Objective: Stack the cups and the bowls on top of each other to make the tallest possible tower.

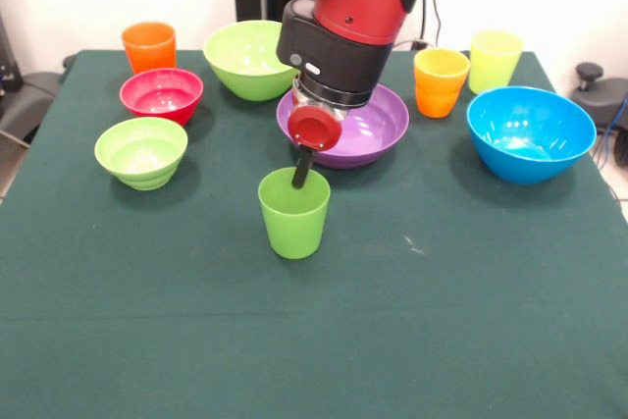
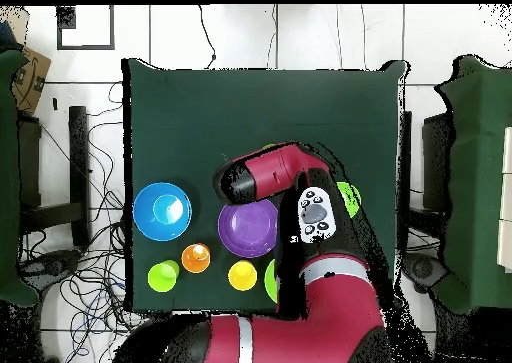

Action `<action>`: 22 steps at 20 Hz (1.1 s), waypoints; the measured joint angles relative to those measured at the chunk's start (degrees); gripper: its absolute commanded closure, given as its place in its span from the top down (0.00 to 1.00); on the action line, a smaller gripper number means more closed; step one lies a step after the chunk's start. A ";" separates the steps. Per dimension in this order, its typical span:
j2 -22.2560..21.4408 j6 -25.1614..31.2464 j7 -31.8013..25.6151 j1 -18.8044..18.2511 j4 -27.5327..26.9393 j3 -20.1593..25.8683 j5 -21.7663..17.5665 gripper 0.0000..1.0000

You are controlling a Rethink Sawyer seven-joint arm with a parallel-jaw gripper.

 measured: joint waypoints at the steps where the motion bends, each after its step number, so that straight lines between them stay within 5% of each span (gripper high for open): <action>1: 0.00 0.00 0.00 -0.03 0.00 0.00 0.00 1.00; 22: 0.06 0.00 0.00 -0.93 0.00 0.03 0.51 1.00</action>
